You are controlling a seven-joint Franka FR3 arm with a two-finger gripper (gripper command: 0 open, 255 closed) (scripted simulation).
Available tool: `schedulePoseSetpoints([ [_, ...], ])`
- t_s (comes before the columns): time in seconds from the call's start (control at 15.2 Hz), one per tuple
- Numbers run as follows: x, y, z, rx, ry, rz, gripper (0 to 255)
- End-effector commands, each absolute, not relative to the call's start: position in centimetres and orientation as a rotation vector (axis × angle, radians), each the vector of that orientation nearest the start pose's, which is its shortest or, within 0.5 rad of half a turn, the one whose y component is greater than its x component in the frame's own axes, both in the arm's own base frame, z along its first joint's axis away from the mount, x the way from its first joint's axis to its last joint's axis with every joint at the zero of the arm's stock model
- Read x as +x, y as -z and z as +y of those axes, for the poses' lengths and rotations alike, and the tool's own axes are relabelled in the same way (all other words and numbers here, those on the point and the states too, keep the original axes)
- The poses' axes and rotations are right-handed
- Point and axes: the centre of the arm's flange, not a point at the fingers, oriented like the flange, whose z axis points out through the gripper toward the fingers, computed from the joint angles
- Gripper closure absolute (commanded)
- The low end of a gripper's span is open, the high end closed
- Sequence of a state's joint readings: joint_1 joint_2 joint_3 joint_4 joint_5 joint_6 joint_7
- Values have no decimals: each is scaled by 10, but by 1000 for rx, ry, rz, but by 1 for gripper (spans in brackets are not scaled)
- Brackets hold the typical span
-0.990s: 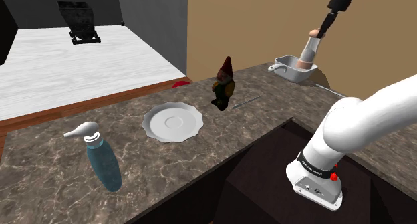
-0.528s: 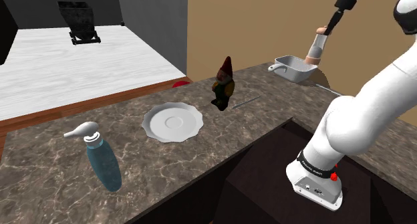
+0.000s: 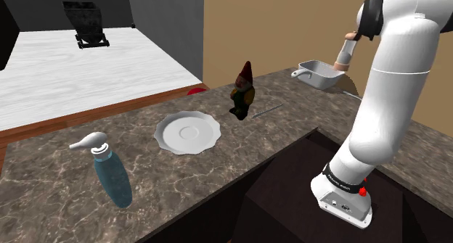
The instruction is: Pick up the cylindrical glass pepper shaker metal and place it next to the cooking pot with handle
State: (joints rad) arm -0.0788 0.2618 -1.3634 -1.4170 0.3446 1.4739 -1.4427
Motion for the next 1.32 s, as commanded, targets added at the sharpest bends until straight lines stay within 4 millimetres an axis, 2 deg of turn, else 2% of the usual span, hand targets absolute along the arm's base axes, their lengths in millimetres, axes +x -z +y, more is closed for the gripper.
schedulePoseSetpoints([
  [0.0,197,-632,-540,-3125,135,-66,255],
  [1.25,197,-532,-540,-3125,135,-66,255],
])
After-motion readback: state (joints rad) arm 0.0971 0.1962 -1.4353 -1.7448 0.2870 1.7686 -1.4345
